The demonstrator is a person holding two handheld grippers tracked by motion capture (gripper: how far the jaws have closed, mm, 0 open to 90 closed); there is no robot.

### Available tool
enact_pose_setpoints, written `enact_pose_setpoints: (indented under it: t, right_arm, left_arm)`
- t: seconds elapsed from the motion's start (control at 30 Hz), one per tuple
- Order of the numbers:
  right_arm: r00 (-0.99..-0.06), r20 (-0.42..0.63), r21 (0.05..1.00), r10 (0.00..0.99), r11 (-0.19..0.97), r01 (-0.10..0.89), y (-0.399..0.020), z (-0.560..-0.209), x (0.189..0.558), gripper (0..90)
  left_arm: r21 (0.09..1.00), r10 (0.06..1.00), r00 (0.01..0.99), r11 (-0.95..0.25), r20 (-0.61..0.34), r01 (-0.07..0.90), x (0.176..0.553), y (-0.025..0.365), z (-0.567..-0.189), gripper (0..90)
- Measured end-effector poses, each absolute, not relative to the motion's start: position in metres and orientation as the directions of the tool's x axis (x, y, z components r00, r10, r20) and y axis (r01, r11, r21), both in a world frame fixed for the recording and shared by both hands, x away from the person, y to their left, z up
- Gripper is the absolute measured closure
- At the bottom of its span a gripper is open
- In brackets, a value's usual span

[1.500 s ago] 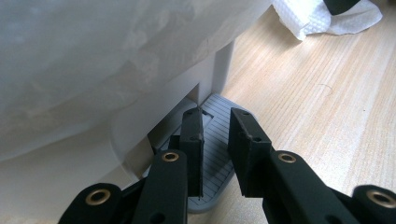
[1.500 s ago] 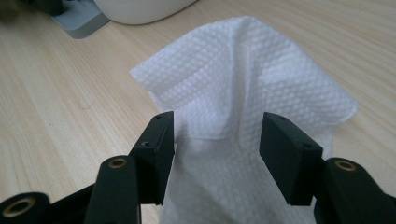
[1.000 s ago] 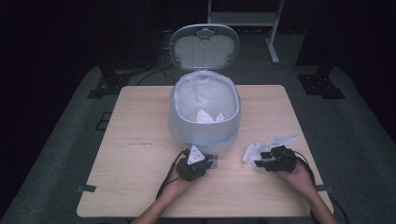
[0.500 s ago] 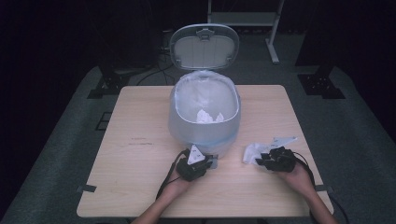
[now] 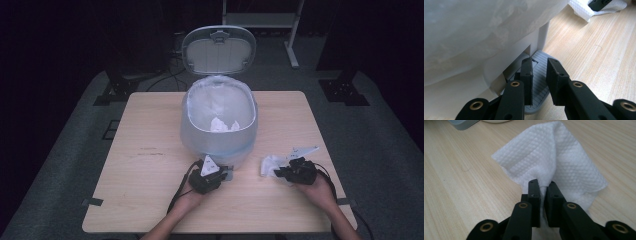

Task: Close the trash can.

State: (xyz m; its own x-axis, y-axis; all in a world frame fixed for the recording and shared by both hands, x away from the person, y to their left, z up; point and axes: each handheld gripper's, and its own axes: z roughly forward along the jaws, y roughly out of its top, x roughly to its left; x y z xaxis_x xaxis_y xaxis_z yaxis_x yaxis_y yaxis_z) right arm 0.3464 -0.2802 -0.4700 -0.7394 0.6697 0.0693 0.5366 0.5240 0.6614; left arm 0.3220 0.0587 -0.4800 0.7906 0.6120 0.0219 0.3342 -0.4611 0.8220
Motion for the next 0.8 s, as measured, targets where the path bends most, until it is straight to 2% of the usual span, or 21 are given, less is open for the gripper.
enact_pose_setpoints:
  t: [0.47, 0.8]
  right_arm:
    - [-0.721, 0.136, 0.677, 0.679, 0.468, 0.568, -0.291, -0.464, 0.342, 85.5]
    - [-0.725, 0.142, 0.688, 0.674, 0.459, 0.562, -0.295, -0.450, 0.338, 85.5]
  left_arm:
    - [0.822, 0.612, 0.790, -0.461, 0.022, 0.334, 0.322, 0.059, -0.480, 75.4]
    - [0.822, 0.612, 0.791, -0.461, 0.022, 0.334, 0.322, 0.059, -0.480, 75.3]
